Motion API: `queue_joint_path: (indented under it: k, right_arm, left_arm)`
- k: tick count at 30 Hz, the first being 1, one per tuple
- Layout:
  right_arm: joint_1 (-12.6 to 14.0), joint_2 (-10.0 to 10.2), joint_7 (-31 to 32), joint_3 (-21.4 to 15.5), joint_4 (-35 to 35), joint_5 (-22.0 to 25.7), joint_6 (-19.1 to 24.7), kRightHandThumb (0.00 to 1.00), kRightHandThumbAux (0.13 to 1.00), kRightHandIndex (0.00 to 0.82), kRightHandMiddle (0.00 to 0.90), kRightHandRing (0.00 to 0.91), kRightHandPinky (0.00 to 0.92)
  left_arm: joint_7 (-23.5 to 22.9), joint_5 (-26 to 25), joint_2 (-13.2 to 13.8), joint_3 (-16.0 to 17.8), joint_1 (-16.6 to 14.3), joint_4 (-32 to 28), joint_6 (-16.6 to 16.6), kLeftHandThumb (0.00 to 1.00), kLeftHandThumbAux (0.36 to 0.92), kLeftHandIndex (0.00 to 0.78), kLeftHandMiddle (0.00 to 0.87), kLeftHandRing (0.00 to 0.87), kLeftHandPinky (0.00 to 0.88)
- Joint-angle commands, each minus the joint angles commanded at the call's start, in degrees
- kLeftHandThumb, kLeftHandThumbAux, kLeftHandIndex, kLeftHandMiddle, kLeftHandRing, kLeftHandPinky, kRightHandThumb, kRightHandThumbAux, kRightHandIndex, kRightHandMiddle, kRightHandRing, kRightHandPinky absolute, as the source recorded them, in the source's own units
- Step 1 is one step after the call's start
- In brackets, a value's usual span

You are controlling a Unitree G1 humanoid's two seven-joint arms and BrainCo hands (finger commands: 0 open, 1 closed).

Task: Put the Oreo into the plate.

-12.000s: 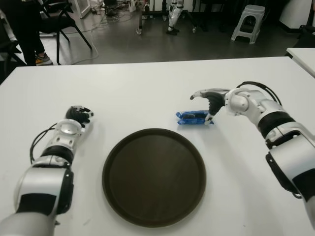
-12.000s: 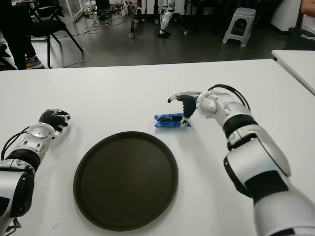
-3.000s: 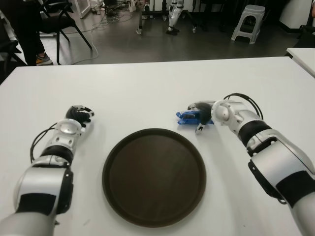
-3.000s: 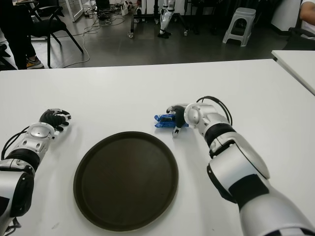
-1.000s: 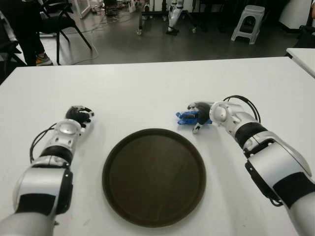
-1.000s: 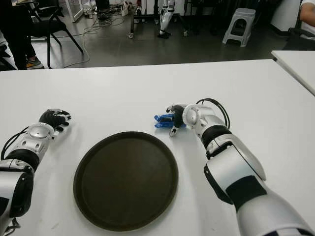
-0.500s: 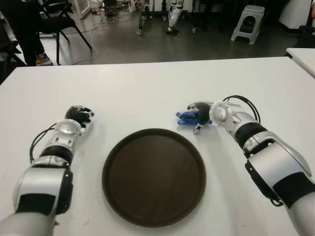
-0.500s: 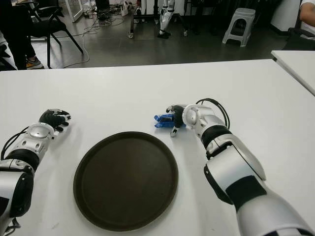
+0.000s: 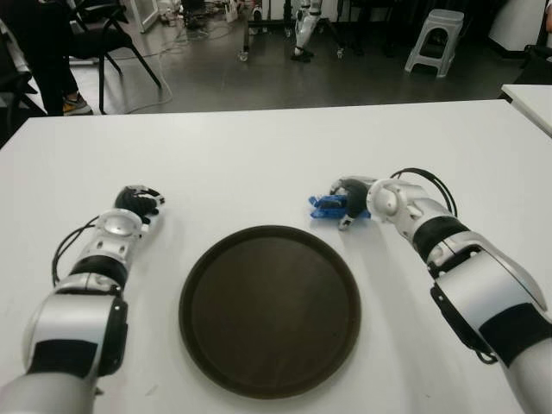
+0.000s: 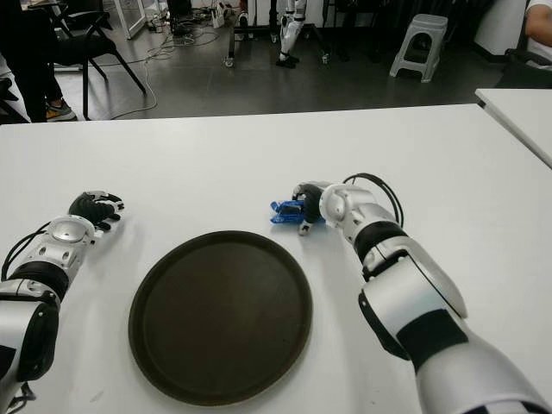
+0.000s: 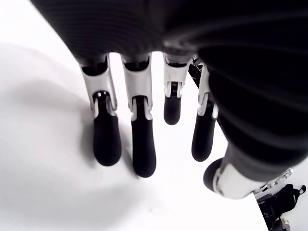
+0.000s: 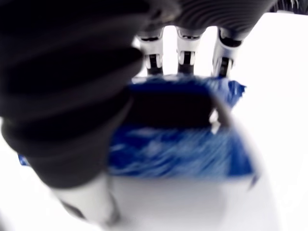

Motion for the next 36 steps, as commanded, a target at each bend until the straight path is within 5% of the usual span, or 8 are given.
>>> queue_joint_path:
  k: [12, 36]
  right_arm:
    - [0.17, 0.72, -2.41, -1.53, 0.03, 1.24, 2.05, 0.694, 0.736, 0.424, 0.691, 0.695, 0.689]
    - [0.22, 0.96, -4.21, -2.08, -0.22, 1.3, 2.29, 0.695, 0.735, 0.422, 0.682, 0.693, 0.69]
  left_arm:
    - [-0.01, 0.68, 0.05, -0.78, -0.22, -0.08, 0.31, 0.669, 0.731, 0.397, 0.157, 0.184, 0.176]
    - [0.18, 0.19, 0.03, -0.15, -0.27, 0.1, 0.62, 0.671, 0.729, 0.397, 0.148, 0.173, 0.184]
